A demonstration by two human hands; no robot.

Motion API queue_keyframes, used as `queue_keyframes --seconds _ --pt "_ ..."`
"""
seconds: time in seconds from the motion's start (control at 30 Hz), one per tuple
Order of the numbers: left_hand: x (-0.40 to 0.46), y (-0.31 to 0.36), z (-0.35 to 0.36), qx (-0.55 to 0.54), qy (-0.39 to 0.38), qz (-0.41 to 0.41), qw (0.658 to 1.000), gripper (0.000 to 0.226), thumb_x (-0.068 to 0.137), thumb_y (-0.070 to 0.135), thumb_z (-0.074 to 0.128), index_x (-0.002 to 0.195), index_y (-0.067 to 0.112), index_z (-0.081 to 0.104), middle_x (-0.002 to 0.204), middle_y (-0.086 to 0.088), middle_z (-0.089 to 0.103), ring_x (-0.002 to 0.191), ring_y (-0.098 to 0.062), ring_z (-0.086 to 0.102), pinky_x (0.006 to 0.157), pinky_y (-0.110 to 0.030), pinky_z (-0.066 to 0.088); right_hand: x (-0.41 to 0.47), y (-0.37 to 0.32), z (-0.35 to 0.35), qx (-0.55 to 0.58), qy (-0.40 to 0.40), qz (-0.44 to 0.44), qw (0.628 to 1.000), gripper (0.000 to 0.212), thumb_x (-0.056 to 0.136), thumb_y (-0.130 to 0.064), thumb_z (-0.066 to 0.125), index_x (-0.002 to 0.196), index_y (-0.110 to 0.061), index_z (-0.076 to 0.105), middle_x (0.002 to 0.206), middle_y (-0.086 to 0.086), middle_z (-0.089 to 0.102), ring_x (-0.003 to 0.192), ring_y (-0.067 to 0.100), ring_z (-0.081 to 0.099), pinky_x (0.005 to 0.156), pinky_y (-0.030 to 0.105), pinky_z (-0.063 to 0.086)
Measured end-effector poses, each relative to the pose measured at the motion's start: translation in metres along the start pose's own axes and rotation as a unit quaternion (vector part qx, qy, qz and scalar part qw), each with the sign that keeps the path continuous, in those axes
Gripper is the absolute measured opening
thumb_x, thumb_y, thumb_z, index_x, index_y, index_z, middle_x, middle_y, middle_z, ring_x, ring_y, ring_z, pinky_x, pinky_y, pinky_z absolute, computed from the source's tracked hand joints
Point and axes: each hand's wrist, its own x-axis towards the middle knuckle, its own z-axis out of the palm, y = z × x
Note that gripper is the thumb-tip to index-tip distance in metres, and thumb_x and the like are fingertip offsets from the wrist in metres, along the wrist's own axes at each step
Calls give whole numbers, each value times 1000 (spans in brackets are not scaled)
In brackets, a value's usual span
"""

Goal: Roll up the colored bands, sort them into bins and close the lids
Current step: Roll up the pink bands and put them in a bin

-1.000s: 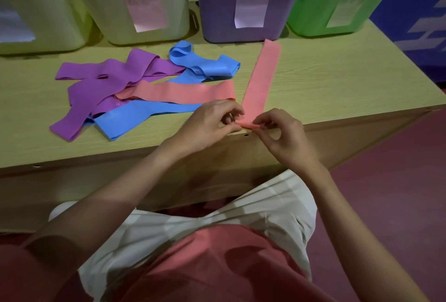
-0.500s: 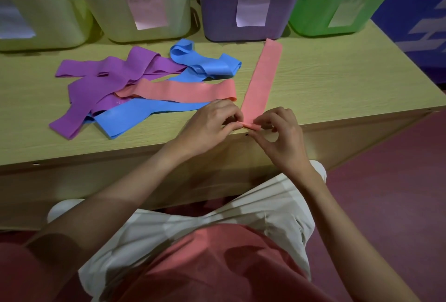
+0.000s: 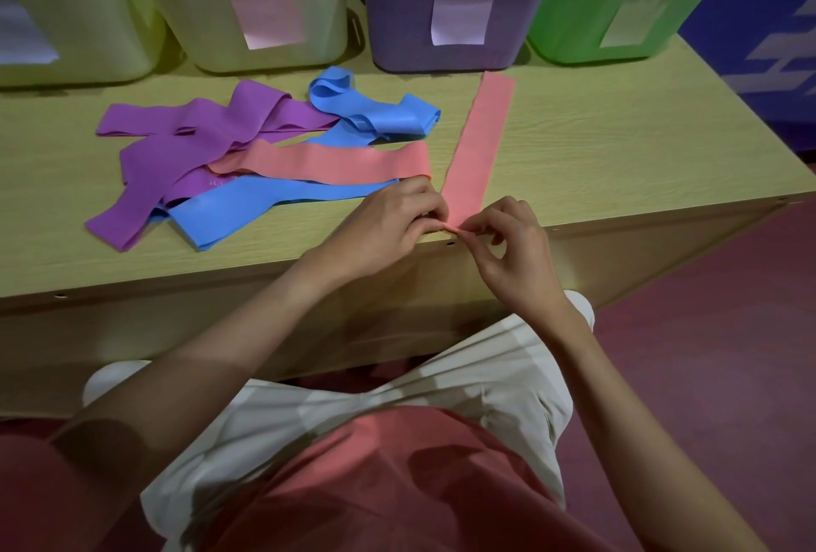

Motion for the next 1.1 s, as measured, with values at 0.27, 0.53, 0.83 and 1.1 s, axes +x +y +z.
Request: queue_keyframes --seconds 0.27,0.53,0.83,1.1 --pt "2 6 4 -16 5 -48 999 11 95 14 53 103 12 60 96 2 52 82 -10 51 73 -28 44 7 -6 0 -3 -7 51 999 4 84 -7 67 84 -9 69 74 1 56 72 18 49 66 29 38" --pt "3 10 9 9 15 -86 996 6 95 15 52 91 14 57 93 3 51 79 -12 51 70 -32 46 14 -13 -5 13 -35 103 994 4 81 -10 70 78 -9 67 65 -8 55 61 9 48 57 23 36" --pt "4 18 13 72 94 -108 987 5 84 16 67 83 12 69 87 -4 58 86 -20 54 76 -37 49 14 -10 0 -13 7 101 995 7 79 -17 75 76 -15 69 75 -1 54 72 15 50 67 24 37" --pt "0 13 8 67 80 -49 993 3 85 13 67 84 11 67 85 0 62 82 -16 53 77 -37 47 3 -1 -1 -29 24 -12 999 7 82 -15 74 87 -11 74 82 5 56 79 19 51 66 28 42"
